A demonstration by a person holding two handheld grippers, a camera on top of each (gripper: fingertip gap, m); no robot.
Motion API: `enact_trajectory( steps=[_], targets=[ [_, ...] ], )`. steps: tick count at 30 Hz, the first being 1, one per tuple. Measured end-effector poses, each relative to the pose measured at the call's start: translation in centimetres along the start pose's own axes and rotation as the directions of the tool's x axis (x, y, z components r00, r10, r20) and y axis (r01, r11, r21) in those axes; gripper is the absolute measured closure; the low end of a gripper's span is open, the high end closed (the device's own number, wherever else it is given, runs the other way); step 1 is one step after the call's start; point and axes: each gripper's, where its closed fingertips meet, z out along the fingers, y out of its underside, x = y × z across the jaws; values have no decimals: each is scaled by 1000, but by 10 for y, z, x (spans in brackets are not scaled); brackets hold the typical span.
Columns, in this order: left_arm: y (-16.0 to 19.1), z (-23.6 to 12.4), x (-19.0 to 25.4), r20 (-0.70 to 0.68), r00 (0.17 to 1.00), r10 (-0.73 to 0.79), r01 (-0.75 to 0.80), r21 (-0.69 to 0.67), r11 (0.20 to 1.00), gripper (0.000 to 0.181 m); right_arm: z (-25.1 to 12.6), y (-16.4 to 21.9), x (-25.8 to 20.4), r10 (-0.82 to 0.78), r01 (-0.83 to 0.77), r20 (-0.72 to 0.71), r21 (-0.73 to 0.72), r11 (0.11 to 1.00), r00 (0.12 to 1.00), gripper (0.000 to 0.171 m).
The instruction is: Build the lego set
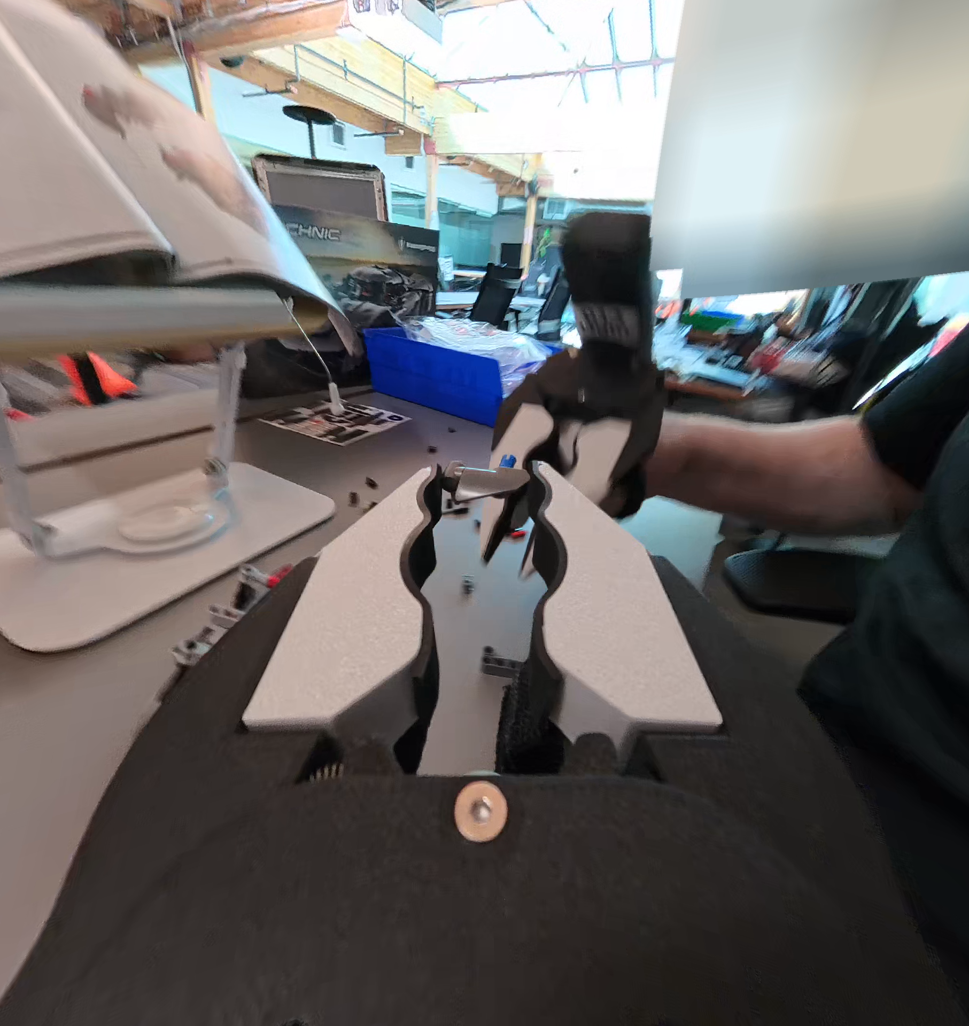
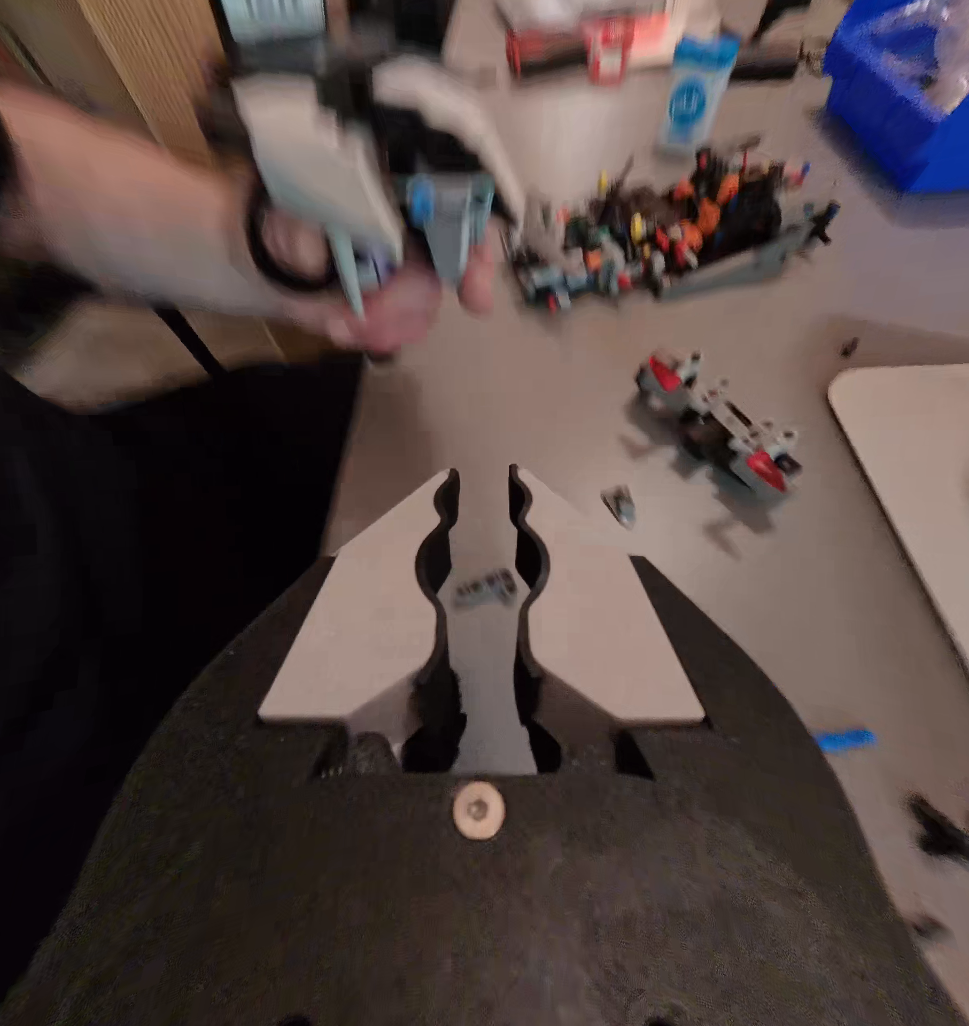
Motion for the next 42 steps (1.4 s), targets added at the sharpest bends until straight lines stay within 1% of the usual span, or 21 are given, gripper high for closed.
enact_trajectory(
  steps=[2, 3, 6, 8, 12, 15, 16, 18, 21, 23, 24, 25, 26, 28, 30, 32, 33, 35, 36, 40, 42],
  targets=[
    [-4, 3, 4, 19, 995, 100, -99, -14, 995, 153, -8, -30, -4, 155, -170, 110, 139, 976, 982, 154],
    [-5, 4, 4, 35, 987, 156, -155, -30, 987, 153, -12, -42, -6, 214, -245, 175, 183, 952, 961, 153],
    [-8, 9, 7, 82, 935, 346, -339, -80, 937, 153, -18, -65, -13, 325, -414, 335, 241, 878, 884, 149],
    [-9, 12, 8, 104, 888, 447, -437, -109, 893, 153, -19, -72, -17, 363, -479, 400, 243, 844, 842, 146],
    [-6, 17, 10, 118, 812, 572, -556, -145, 819, 153, -15, -75, -20, 422, -556, 454, 215, 803, 785, 148],
    [-4, 19, 11, 130, 759, 639, -619, -165, 768, 153, -12, -74, -23, 439, -579, 475, 199, 790, 762, 161],
    [-4, 20, 12, 133, 745, 653, -632, -168, 756, 152, -11, -75, -23, 437, -579, 476, 205, 789, 764, 165],
    [-3, 20, 10, 138, 729, 671, -648, -180, 740, 152, -11, -74, -21, 434, -571, 464, 207, 794, 772, 165],
    [-1, 20, 6, 156, 713, 684, -653, -208, 728, 151, -10, -73, -18, 394, -510, 409, 229, 829, 823, 167],
    [-2, 16, 3, 165, 747, 644, -611, -209, 763, 150, -12, -74, -14, 329, -421, 335, 255, 871, 883, 168],
    [-4, 13, 2, 173, 777, 605, -574, -201, 794, 146, -14, -75, -12, 294, -375, 298, 271, 887, 908, 168],
    [-6, 10, -1, 176, 810, 559, -529, -192, 827, 148, -16, -76, -11, 276, -350, 275, 274, 896, 921, 167],
    [-8, 7, -3, 179, 848, 499, -471, -174, 865, 153, -18, -76, -12, 255, -327, 269, 271, 905, 929, 167],
    [-12, 5, 2, 118, 939, 322, -309, -118, 944, 160, -19, -77, -13, 231, -302, 264, 272, 914, 937, 167],
    [-22, 3, 6, 52, 987, 151, -150, -31, 988, 164, -19, -77, -16, 228, -307, 290, 267, 913, 929, 167],
    [-24, 4, 9, -11, 999, 32, -32, -6, 999, 170, -19, -78, -18, 227, -314, 308, 269, 911, 924, 167],
    [-24, 5, 9, -29, 1000, -4, 4, 4, 1000, 174, -20, -78, -19, 224, -315, 318, 270, 910, 921, 168],
    [-25, 6, 12, -70, 995, -65, 66, 12, 998, 175, -21, -78, -22, 221, -318, 334, 271, 909, 916, 168],
    [-24, 7, 11, -72, 994, -86, 87, 6, 996, 178, -22, -79, -24, 218, -320, 347, 271, 908, 912, 168],
    [-18, 8, 20, -145, 982, -119, 115, -38, 993, 181, -26, -82, -24, 222, -336, 364, 288, 897, 905, 168],
    [-19, 7, 22, -159, 978, -137, 132, -43, 990, 181, -26, -82, -24, 218, -332, 363, 292, 897, 906, 168]
  ],
)
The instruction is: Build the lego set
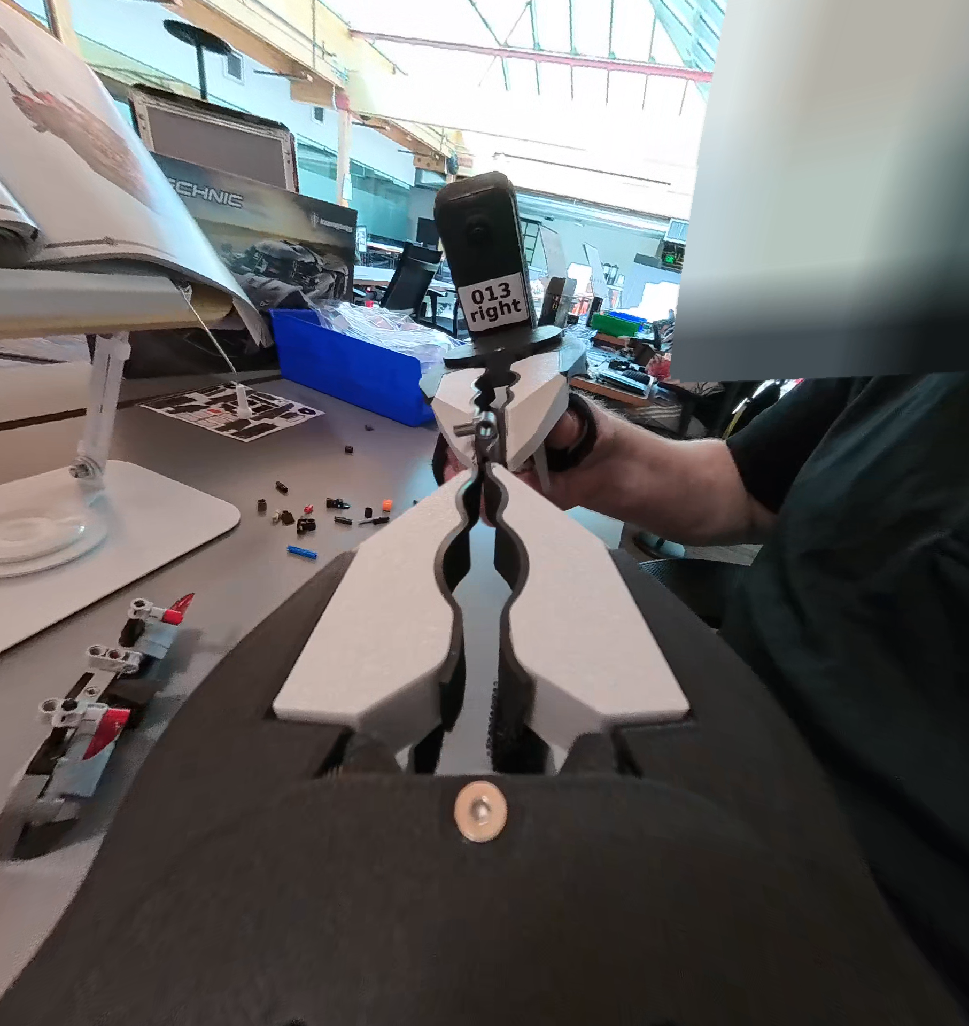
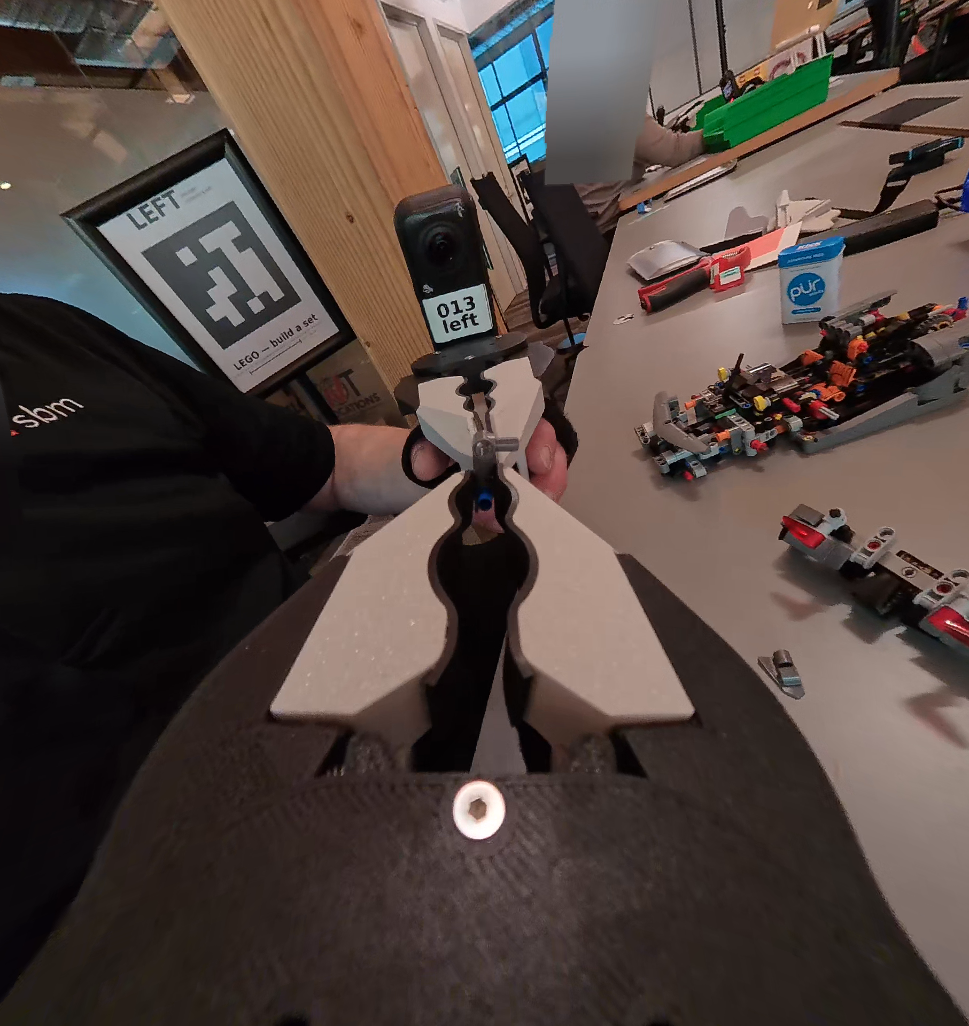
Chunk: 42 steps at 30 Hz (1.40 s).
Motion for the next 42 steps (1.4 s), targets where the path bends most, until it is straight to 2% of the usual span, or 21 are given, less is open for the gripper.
enact_trajectory(
  steps=[5, 8, 12, 23, 34, 39, 42],
  targets=[
    [-5, -4, 2, -46, 997, -62, 64, 38, 997, 177, 1, -1, -1, -5, 5, 12, 6, 1000, 1000, 168],
    [-4, -2, 7, -64, 997, -43, 45, 32, 998, 174, 3, 0, -2, -17, 17, 4, -2, 1000, 1000, 167],
    [-7, -1, 5, -53, 998, -32, 35, 44, 998, 179, 4, -2, -3, -28, 28, -2, -3, 1000, 1000, 168],
    [-8, -3, 1, -10, 999, -33, 33, 76, 997, 179, 7, -3, 2, -124, 121, -111, -40, 992, 986, 167],
    [-14, -5, 5, -68, 996, -64, 73, 131, 989, 181, 11, -8, -1, -203, 195, -170, -64, 979, 964, 163],
    [-19, -8, 4, -93, 992, -87, 102, 164, 981, 181, 8, -10, -2, -228, 215, -184, -86, 973, 956, 145],
    [-20, -16, -1, -81, 992, -99, 112, 167, 980, 181, -5, -4, 1, -218, 198, -186, -118, 973, 958, 142]
  ],
)
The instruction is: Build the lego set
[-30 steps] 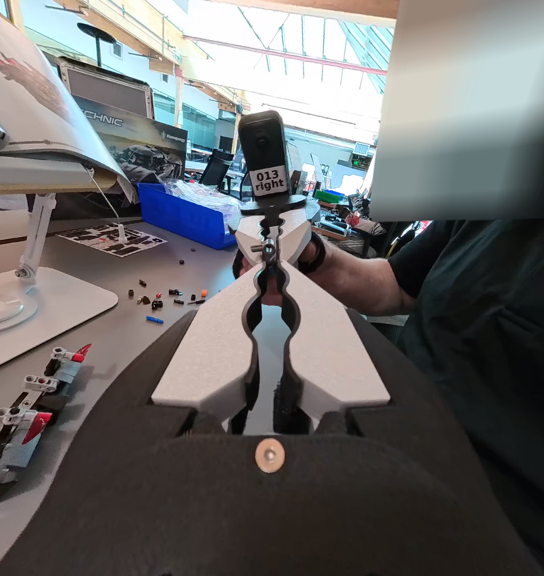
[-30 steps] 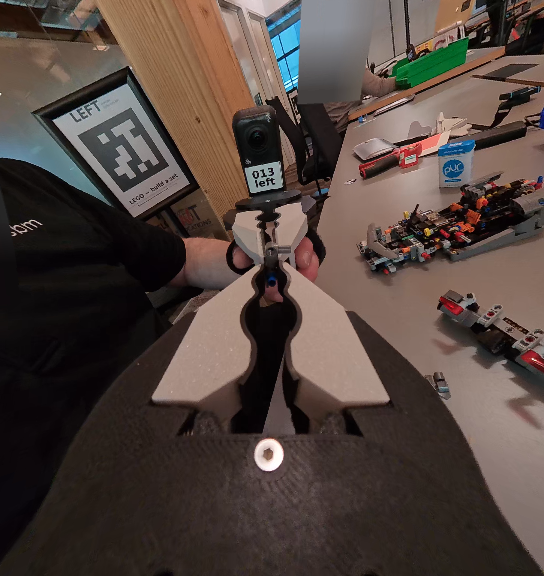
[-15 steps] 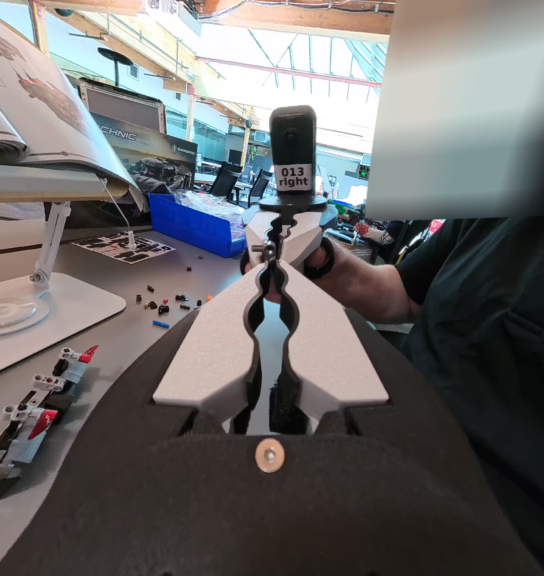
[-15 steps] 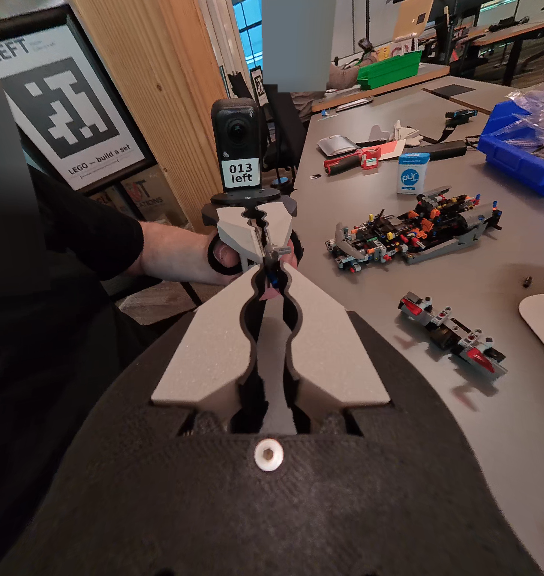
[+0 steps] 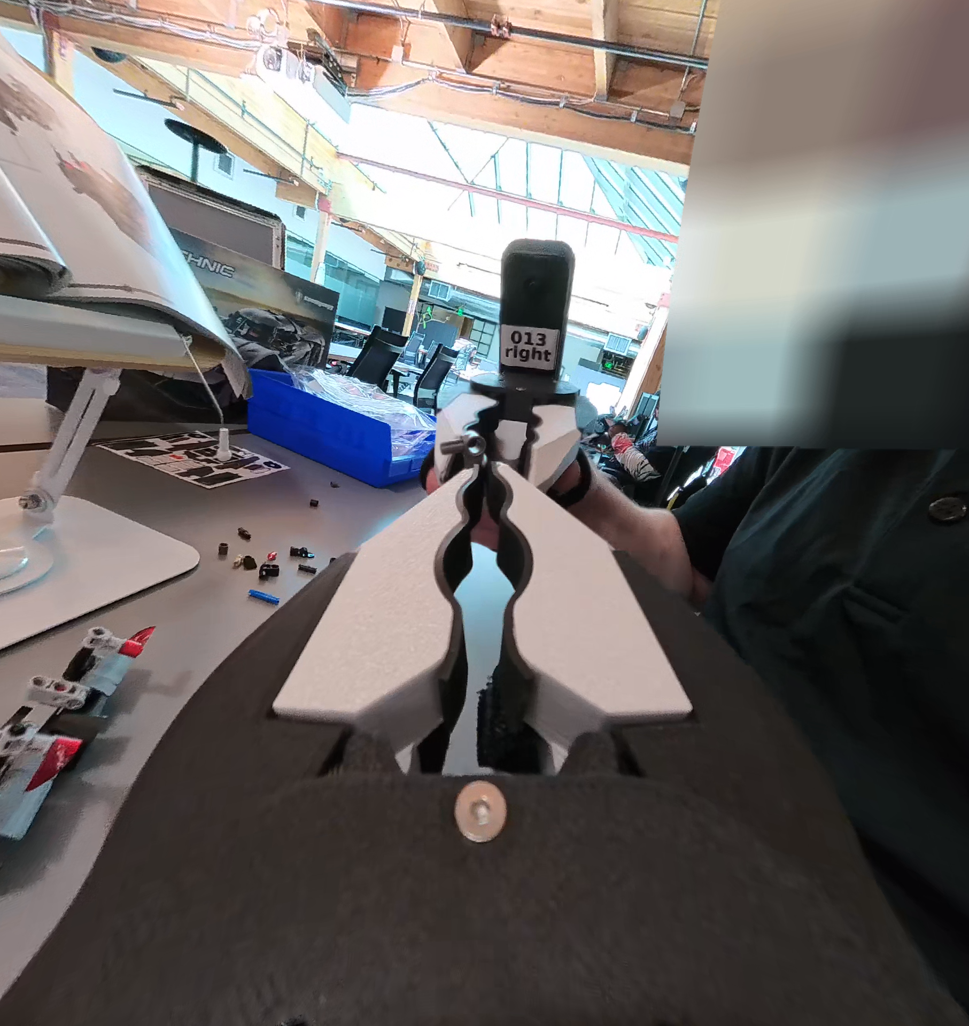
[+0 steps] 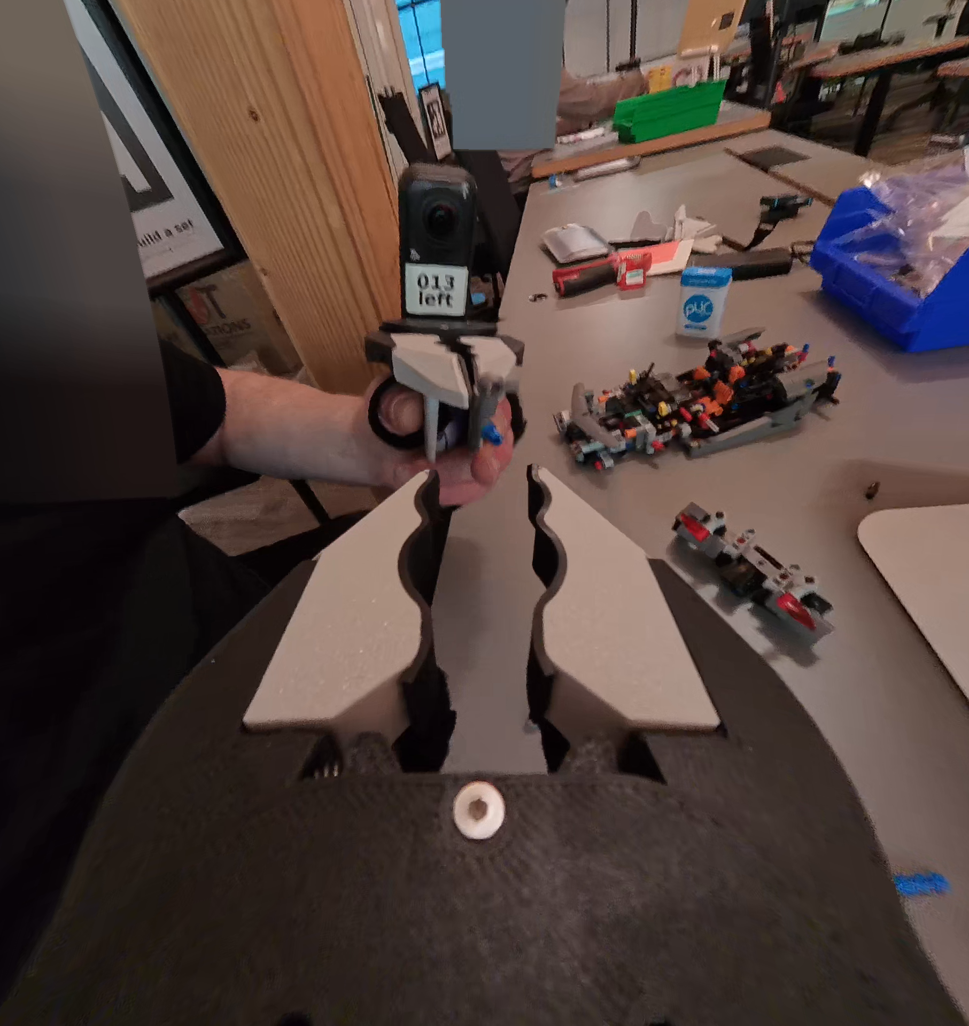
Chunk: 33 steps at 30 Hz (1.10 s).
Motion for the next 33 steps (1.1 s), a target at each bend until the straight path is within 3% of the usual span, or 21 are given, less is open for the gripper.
enact_trajectory(
  steps=[4, 10, 18, 20, 25, 30, 33],
  targets=[
    [3, -15, -4, 38, 999, -25, 26, -17, 1000, 181, -6, 53, 15, -102, 80, -70, -268, 960, 992, 139],
    [16, -34, -7, 84, 992, -94, 95, -8, 995, 181, -1, 141, 26, -254, 179, -44, -593, 785, 966, 122],
    [26, -35, -7, 56, 984, -170, 170, -3, 985, 181, 12, 170, 40, -230, 197, 31, -636, 746, 973, 130],
    [27, -35, -8, 48, 981, -186, 186, 7, 983, 181, 14, 170, 40, -219, 199, 46, -624, 755, 975, 141],
    [24, -31, -9, -14, 972, -234, 234, 44, 971, 181, 13, 159, 43, -230, 212, 40, -561, 800, 972, 142],
    [9, -15, -5, -152, 947, -285, 302, 106, 948, 181, 1, 62, 20, -274, 278, 48, -176, 944, 960, 141],
    [4, 0, 8, -272, 908, -319, 364, 131, 922, 181, -18, 4, -8, -360, 356, 75, 71, 932, 930, 141]
  ],
)
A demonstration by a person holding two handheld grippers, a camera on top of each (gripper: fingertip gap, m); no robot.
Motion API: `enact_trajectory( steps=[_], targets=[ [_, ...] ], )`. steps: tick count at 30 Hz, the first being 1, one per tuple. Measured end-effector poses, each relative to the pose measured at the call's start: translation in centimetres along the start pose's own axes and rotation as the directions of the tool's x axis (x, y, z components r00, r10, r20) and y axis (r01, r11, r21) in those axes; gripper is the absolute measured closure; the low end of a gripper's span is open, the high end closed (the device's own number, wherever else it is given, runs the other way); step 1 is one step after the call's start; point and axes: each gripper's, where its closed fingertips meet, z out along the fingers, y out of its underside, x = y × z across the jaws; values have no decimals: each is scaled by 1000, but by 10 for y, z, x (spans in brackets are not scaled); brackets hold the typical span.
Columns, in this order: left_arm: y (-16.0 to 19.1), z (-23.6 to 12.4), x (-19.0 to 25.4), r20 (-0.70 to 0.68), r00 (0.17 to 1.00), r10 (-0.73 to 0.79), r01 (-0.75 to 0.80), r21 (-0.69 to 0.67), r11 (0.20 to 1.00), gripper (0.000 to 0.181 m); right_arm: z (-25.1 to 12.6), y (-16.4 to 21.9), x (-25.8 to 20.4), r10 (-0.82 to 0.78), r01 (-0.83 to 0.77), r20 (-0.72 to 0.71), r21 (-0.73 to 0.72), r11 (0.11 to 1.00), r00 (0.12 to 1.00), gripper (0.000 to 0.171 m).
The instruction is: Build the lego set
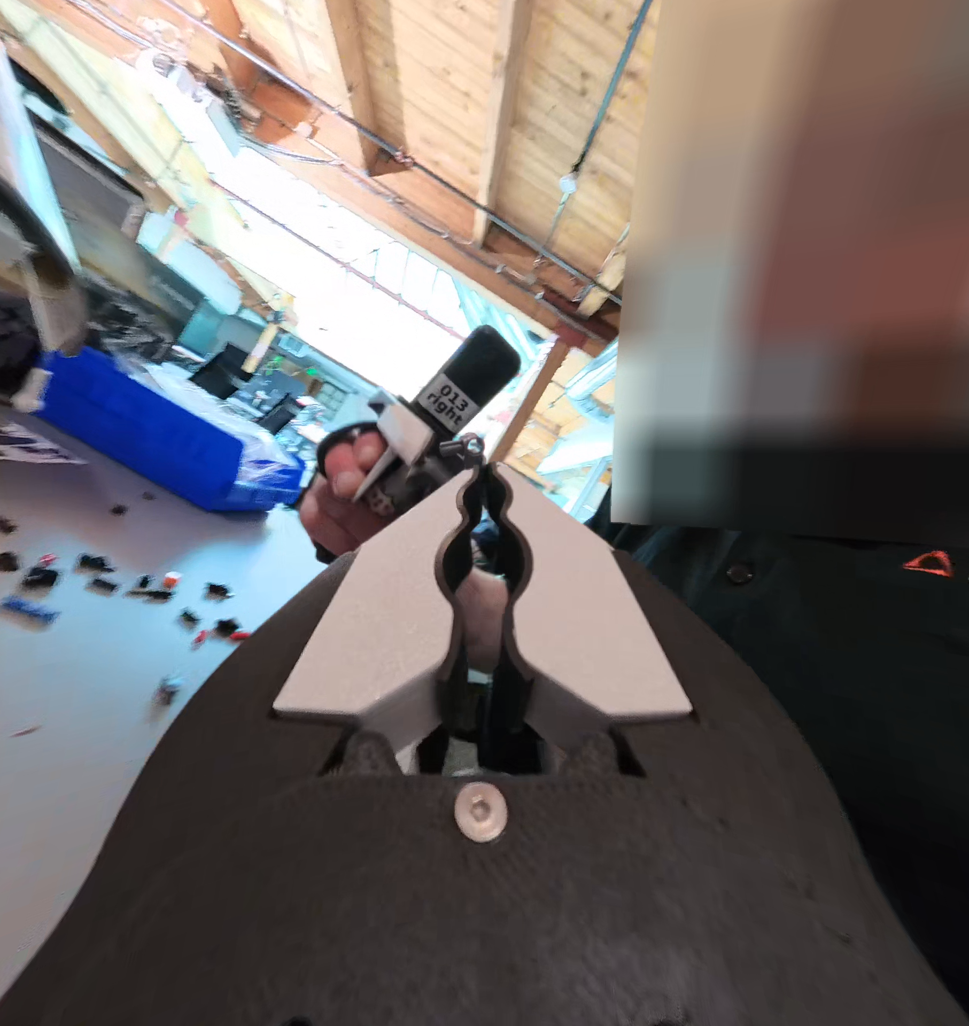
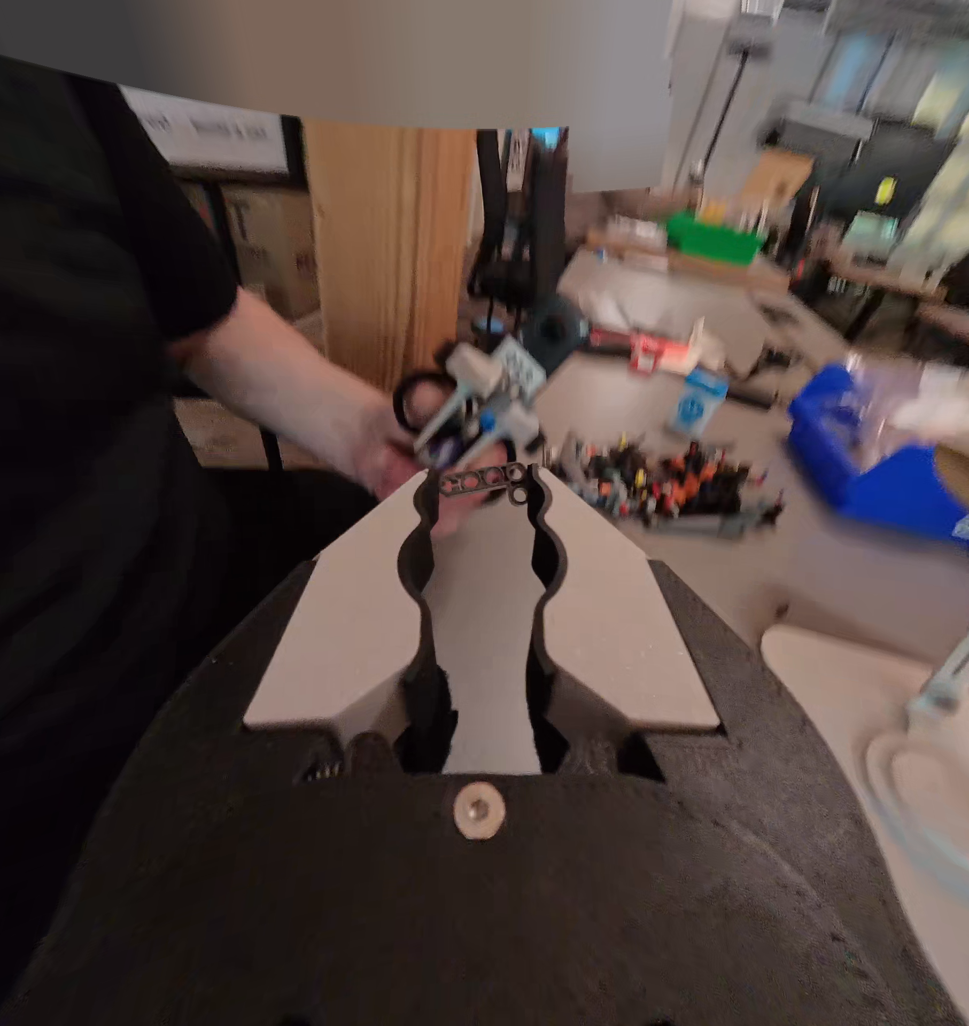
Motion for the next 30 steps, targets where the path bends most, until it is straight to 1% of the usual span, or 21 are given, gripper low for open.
enact_trajectory(
  steps=[1, 3, 5, 6, 7, 10, 14, 23, 30],
  targets=[
    [3, 6, 4, -34, 999, -12, 12, 5, 1000, 181, -3, -14, -4, -30, 29, 10, 44, 999, 999, 142],
    [0, 15, 10, -104, 993, -55, 61, 57, 996, 181, -8, -33, -13, -86, 82, 39, 101, 991, 995, 142],
    [7, 25, 15, -142, 988, -67, 76, 58, 995, 181, -9, -40, -21, -127, 120, 59, 110, 987, 990, 142],
    [8, 27, 18, -169, 982, -85, 99, 79, 992, 181, -10, -41, -23, -149, 142, 59, 104, 984, 987, 142],
    [8, 28, 21, -202, 973, -108, 130, 99, 987, 181, -10, -41, -23, -165, 159, 55, 99, 982, 985, 142],
    [12, 29, 23, -227, 966, -122, 155, 136, 978, 181, -13, -36, -25, -186, 181, 65, 85, 980, 980, 142],
    [18, 27, 25, -256, 955, -151, 200, 177, 964, 181, -13, -31, -30, -182, 173, 90, 104, 979, 979, 141],
    [32, 29, 20, -314, 931, -188, 263, 218, 940, 181, -11, -22, -33, -158, 138, 134, 143, 980, 978, 142],
    [28, 32, 19, -380, 902, -206, 320, 266, 910, 181, -11, -23, -35, -167, 140, 130, 194, 971, 977, 142]
  ],
)
